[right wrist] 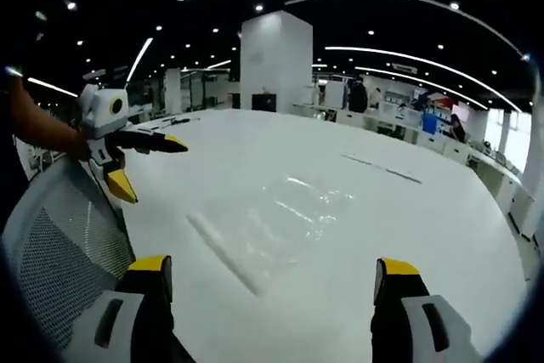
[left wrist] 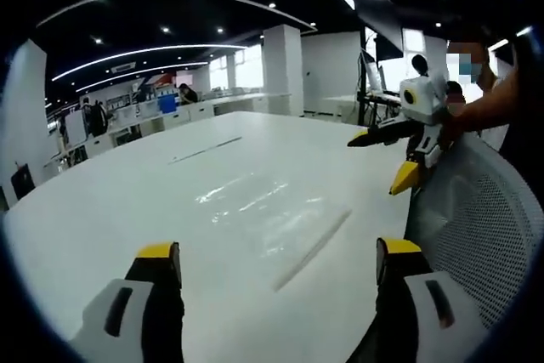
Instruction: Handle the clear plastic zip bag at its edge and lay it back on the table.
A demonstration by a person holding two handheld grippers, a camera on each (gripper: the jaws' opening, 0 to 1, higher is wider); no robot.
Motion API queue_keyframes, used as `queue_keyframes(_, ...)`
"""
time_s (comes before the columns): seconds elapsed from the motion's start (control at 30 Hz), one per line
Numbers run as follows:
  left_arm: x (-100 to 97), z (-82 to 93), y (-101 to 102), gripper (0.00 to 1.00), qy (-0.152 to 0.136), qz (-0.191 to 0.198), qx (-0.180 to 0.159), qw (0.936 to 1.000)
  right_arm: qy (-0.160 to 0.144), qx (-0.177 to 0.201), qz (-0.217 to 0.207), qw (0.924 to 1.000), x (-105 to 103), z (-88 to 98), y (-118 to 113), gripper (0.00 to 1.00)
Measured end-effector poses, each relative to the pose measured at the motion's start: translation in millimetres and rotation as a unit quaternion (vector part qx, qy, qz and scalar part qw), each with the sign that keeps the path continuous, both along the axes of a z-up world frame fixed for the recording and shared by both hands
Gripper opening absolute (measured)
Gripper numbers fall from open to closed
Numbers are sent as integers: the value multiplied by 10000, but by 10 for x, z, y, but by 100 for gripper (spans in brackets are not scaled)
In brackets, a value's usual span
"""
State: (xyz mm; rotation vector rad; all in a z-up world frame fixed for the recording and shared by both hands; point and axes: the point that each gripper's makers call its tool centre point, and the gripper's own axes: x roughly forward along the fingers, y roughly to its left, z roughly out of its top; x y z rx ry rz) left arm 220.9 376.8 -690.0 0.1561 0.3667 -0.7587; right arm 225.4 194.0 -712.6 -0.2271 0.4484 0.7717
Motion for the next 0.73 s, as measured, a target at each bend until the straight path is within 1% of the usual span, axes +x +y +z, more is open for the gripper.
queue_keyframes(0.07, 18, 13, 22, 95, -26, 69, -67, 10000, -22, -99, 63, 9999, -14, -16, 2, 100)
queue_keyframes(0.13, 32, 26, 45, 95, 4, 166, -126, 9998, -72, -84, 73, 9999, -8, -4, -7, 100)
queue_keyframes(0.2, 27, 47, 33, 95, 10, 184, -208, 9996, -117, -31, 54, 9999, -3, 29, -1, 100)
queue_keyframes(0.27, 12, 31, 6, 95, 97, 157, -279, 9994, -169, -70, 64, 9998, 0, 40, -6, 100)
queue_keyframes(0.37, -33, 8, -79, 96, 92, 8, -151, 9998, -200, -150, 82, 9997, 3, 35, -14, 100)
queue_keyframes(0.47, -73, -1, -130, 97, 90, -126, -121, 9998, -166, -159, 98, 9997, -3, 22, -12, 100)
queue_keyframes(0.73, -80, -18, -131, 97, 81, -202, -101, 9997, -66, -216, 188, 9996, -43, -25, 9, 100)
